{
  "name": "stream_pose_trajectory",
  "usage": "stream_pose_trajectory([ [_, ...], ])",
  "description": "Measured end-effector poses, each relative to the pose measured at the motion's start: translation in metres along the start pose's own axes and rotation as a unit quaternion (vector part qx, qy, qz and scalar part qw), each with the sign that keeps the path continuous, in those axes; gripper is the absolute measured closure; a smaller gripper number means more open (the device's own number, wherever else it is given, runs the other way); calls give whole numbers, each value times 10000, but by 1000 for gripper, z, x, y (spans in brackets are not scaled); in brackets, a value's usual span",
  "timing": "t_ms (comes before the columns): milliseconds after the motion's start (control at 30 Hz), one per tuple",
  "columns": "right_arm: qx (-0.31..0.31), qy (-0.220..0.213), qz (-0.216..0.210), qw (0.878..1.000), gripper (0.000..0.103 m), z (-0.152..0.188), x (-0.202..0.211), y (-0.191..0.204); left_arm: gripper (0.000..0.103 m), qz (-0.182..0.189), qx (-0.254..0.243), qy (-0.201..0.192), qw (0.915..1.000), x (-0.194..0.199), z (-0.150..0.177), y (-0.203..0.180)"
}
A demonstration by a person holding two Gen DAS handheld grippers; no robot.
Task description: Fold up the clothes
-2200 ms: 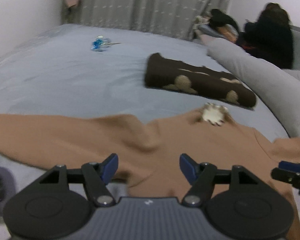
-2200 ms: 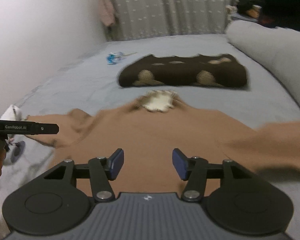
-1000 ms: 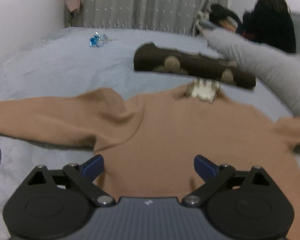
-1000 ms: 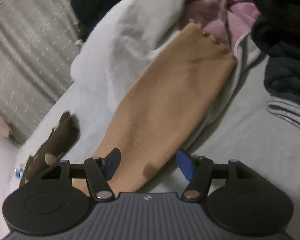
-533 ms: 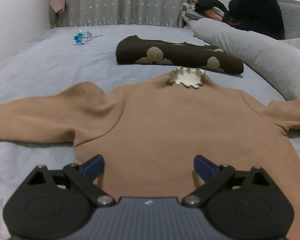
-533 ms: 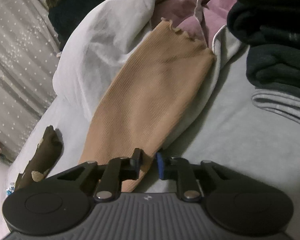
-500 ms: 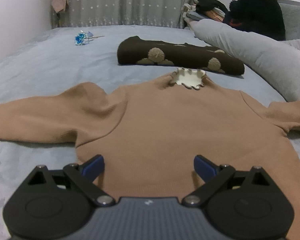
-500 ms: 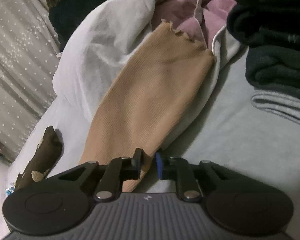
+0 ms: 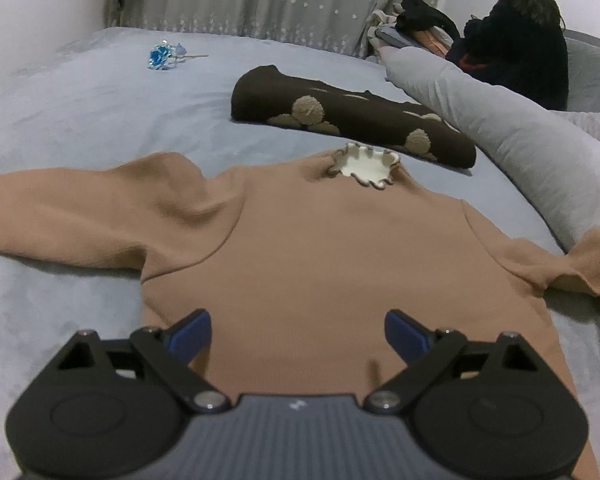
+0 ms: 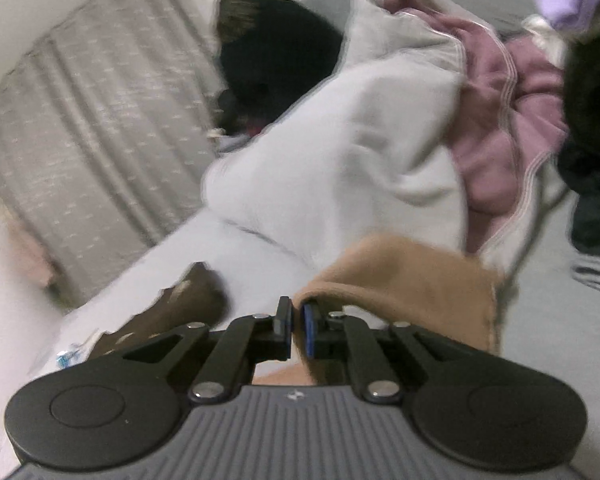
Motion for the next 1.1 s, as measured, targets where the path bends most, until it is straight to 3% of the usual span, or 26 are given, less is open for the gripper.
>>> stream_pose_trajectory([
  [167, 282, -101, -736, 9968, 96, 2, 17, 36, 9, 40, -12, -55, 10000, 5, -1, -3],
  [333, 485, -166, -1777, 9828, 96, 5, 36, 75, 9, 86, -45, -72, 9999, 9, -1, -3],
  [467, 929, -39, -2633, 9602, 96, 21, 55, 107, 9, 134, -9, -97, 9999, 14, -2, -1],
  [633, 1667, 496, -3318, 9272, 96, 57, 68, 136, 12, 297, 195, -79, 9993, 17, -2, 6],
  [933, 3236, 1896, -3575, 8553, 96, 162, 69, 162, 17, 407, 440, 10, 9982, 18, 2, 16],
  [1033, 3742, 2408, -3322, 8316, 95, 199, 71, 163, 18, 452, 502, 56, 9977, 18, 4, 18],
  [1100, 3920, 2529, -3177, 8255, 94, 213, 68, 160, 19, 479, 560, 92, 9972, 18, 5, 20],
])
Point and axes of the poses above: each gripper's, at about its wrist camera, not at the fingertips, and x roughly against the way its jaws point, y to its left, z to its underside, the point moved 6 cm from there along -x, roughly the way its jaws point, and after that the axes turned 11 degrees about z, right-handed, at the moved point
